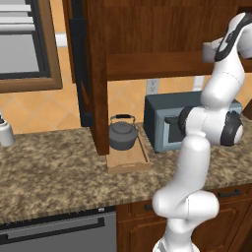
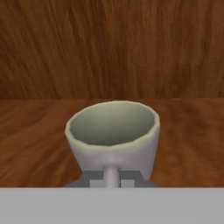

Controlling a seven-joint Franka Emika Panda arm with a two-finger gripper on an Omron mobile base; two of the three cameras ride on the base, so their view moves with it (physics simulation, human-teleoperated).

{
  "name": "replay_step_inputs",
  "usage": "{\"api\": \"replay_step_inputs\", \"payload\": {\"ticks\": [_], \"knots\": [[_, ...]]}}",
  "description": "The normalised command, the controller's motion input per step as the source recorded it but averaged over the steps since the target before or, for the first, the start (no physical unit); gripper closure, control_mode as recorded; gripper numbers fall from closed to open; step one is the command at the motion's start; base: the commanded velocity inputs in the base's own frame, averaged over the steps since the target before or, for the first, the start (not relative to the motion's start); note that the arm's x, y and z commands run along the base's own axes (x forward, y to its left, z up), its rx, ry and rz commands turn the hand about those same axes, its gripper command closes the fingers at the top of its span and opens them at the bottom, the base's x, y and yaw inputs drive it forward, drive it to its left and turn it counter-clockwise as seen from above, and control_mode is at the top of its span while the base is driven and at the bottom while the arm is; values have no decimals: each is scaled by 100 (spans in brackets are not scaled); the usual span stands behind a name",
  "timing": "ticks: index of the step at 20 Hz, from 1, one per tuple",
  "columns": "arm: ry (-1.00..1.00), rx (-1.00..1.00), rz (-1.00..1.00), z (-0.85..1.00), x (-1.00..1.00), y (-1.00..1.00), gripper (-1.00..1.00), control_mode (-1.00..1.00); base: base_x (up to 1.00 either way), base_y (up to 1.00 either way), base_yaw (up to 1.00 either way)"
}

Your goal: Pick the kettle from the counter and place it on the tray. Then pick the mug from the cabinet and place it on the tray. Then close the cabinet doors.

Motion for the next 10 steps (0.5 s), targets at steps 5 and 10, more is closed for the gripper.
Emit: {"api": "replay_step_inputs", "payload": {"ticks": [5, 10], "knots": [[-4, 0, 0, 0, -15, 3, 100, -100, 0, 0, 0], [-16, 0, 1, -1, -50, 13, 100, -100, 0, 0, 0]]}}
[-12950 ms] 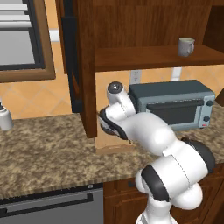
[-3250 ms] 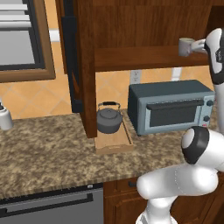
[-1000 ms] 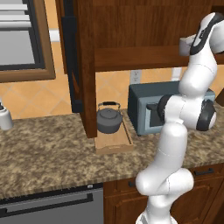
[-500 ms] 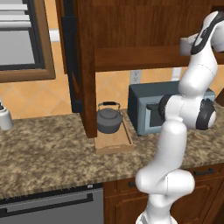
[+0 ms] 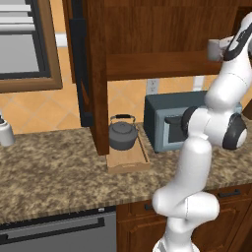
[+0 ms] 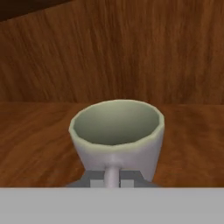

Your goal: Pick the kettle from the counter and place it on the tray. Then pick the mug from the cabinet and place it on the tray. Then close the cabinet doors.

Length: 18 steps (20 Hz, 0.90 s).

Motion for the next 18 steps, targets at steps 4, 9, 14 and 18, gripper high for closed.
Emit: {"api": "replay_step_inputs", "payload": {"ticks": [4, 9, 14, 18], "knots": [[-14, 0, 1, 0, -72, 8, 100, -100, 0, 0, 0], [-11, -1, 6, 0, -96, 22, 100, -100, 0, 0, 0], [-12, -7, 10, -10, -100, 73, 100, -100, 0, 0, 0], [-12, -7, 8, -18, -90, 76, 100, -100, 0, 0, 0]]}}
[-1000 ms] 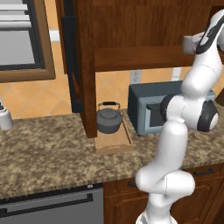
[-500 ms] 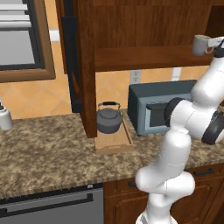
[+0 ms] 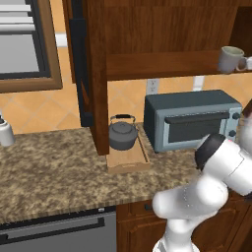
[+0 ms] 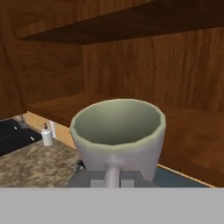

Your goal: Pick the kettle from the counter and place it on the tray. Then pick the mug from the cabinet and place it on the tray. Then close the cabinet doors.

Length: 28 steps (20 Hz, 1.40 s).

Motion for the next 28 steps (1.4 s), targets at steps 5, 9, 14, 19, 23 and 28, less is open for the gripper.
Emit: {"api": "replay_step_inputs", "payload": {"ticks": [5, 9, 14, 19, 23, 28], "knots": [[-10, -4, 8, -19, -77, 75, 100, -100, 0, 0, 0], [-4, 0, 6, -25, -49, 83, 100, -100, 0, 0, 0], [0, 0, 7, -29, -30, 82, 100, -100, 0, 0, 0], [0, 0, 6, -35, -17, 72, 100, -100, 0, 0, 0], [0, 0, 9, -44, -18, 51, 100, -100, 0, 0, 0], [0, 0, 11, -54, -11, 40, 100, -100, 0, 0, 0]]}}
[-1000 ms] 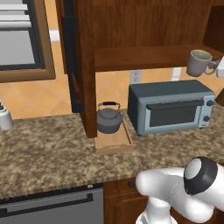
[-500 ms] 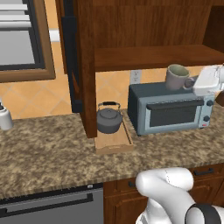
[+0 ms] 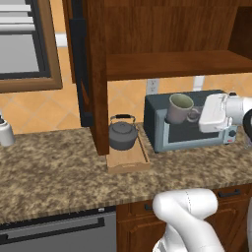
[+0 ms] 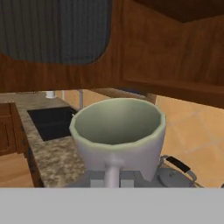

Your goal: Pick the kettle from the counter and place it on the tray. Then pick the mug from the cabinet and place it on the tray. Then close the cabinet doors.

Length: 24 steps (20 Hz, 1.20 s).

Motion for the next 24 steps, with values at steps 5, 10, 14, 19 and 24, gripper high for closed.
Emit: {"api": "replay_step_inputs", "payload": {"ticks": [5, 10, 14, 19, 24], "knots": [[5, 0, 3, -45, 0, 39, 100, -100, 0, 0, 0], [6, 0, 4, -46, 0, 29, 100, -100, 0, 0, 0], [6, 0, 3, -44, 1, 25, 100, -100, 0, 0, 0], [10, 0, 2, -39, 6, 26, 100, -100, 0, 0, 0], [8, 0, 3, -44, 6, 22, 100, -100, 0, 0, 0]]}}
